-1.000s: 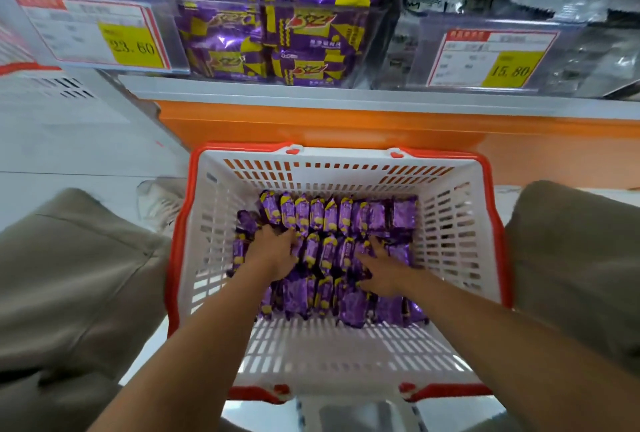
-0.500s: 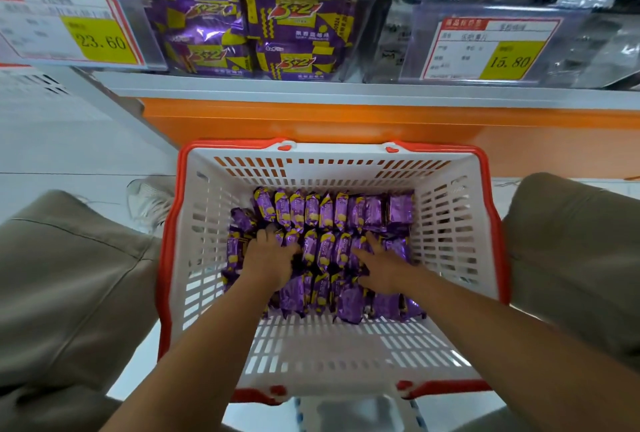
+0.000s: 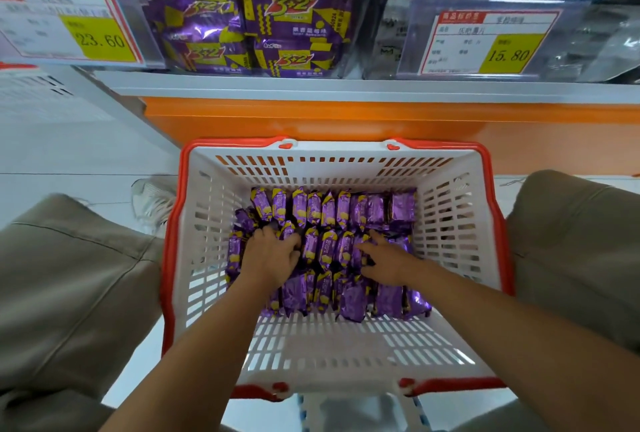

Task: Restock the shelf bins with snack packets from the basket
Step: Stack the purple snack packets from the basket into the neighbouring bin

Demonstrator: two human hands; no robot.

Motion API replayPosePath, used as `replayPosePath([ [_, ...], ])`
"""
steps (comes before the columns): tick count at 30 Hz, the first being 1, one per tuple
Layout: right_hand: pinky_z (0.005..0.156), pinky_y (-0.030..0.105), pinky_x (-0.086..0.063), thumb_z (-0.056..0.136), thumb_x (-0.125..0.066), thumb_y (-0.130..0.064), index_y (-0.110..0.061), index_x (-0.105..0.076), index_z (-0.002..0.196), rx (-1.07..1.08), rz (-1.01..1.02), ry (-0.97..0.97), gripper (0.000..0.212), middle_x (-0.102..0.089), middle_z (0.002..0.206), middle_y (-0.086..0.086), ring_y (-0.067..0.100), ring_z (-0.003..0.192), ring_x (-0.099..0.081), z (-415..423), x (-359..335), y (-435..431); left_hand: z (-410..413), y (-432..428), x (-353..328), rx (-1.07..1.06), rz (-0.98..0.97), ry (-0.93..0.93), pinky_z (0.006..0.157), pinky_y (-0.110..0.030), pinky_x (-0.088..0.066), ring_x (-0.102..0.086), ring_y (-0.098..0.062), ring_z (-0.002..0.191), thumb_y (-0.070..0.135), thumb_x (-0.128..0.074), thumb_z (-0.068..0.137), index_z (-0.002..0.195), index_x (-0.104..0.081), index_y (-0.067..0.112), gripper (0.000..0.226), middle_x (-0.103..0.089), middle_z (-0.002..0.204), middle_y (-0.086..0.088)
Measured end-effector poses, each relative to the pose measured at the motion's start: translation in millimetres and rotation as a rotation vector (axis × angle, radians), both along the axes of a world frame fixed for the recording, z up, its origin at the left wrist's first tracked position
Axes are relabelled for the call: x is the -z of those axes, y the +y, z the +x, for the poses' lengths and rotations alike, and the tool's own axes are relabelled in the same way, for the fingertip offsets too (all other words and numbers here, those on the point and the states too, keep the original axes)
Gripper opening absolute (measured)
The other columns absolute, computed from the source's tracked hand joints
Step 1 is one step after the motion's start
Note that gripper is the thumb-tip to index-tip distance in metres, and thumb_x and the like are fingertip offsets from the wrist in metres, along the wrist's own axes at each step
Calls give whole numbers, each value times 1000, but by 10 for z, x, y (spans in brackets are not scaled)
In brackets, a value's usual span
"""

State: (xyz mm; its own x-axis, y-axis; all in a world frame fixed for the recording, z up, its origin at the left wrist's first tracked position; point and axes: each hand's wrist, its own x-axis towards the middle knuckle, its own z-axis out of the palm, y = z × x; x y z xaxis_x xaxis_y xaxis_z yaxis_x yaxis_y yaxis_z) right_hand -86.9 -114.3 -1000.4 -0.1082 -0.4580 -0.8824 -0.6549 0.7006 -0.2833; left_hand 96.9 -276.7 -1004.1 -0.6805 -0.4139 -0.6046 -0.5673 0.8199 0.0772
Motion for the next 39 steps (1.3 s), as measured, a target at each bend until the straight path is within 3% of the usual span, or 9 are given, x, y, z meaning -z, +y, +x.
replayPosePath([
  [8,112,34,-33,96,-56,-42,-14,-28,151,198,-118,5,68,-19,158,16,31,140,-33,87,-143,-151,97,-8,-213,-400,260,286,76,-35,-45,-48,-30,66,23,-50,96,116,-56,23,21,-42,106,-15],
  [13,97,39,-45,97,-52,-42,-18,-31,149,622,-165,-278,61,-35,153,3,22,121,-50,207,-363,-350,25,-13,-489,-675,701,654,54,-29,-25,-28,-17,51,4,-42,100,98,-54,24,23,-39,61,4],
  [16,86,36,-51,96,-51,-49,-19,-46,138,906,-179,-527,51,-47,140,1,26,109,-57,287,-516,-455,-65,35,-752,-733,846,717,67,-27,-45,-55,-18,75,0,-38,101,116,-49,27,33,-55,99,-8],
  [19,83,34,-56,93,-56,-50,-18,-54,135,986,-242,-657,53,-52,139,5,23,112,-57,357,-627,-496,-97,160,-977,-739,920,703,93,-10,-41,-50,13,112,2,-34,103,149,-18,29,56,-37,139,20],
  [24,97,43,-51,92,-65,-25,-15,-57,122,895,-489,-472,32,-62,118,3,20,109,-60,419,-849,-432,-98,217,-931,-909,901,670,89,-23,-38,-47,-20,118,2,-40,101,153,13,25,78,-37,142,-5],
  [29,99,27,-39,88,-70,-16,-13,-39,143,661,-639,-269,63,-45,140,6,21,126,-47,407,-1014,-325,-150,391,-1186,-888,978,588,77,-9,-39,-38,-9,117,3,-44,101,149,20,5,79,-35,137,5],
  [33,101,31,-43,84,-71,-8,-11,-43,138,590,-796,-179,61,-45,136,9,22,120,-50,438,-1162,-288,-114,386,-1284,-869,964,587,103,-30,-42,-37,-17,134,35,-64,80,154,1,11,101,-29,155,-8],
  [36,98,37,-46,73,-75,-13,-12,-49,129,572,-903,-127,62,-50,125,9,25,113,-55,424,-1245,-242,-97,358,-1364,-961,1052,715,91,-37,-53,-56,-21,109,39,-63,69,135,-44,3,77,-53,133,-21],
  [39,103,36,-43,71,-74,-13,-15,-50,128,498,-983,-95,62,-47,122,4,21,118,-49,403,-1348,-220,-123,394,-1502,-1025,1129,846,82,-37,-55,-67,-18,93,43,-69,75,133,-46,15,69,-69,112,-7],
])
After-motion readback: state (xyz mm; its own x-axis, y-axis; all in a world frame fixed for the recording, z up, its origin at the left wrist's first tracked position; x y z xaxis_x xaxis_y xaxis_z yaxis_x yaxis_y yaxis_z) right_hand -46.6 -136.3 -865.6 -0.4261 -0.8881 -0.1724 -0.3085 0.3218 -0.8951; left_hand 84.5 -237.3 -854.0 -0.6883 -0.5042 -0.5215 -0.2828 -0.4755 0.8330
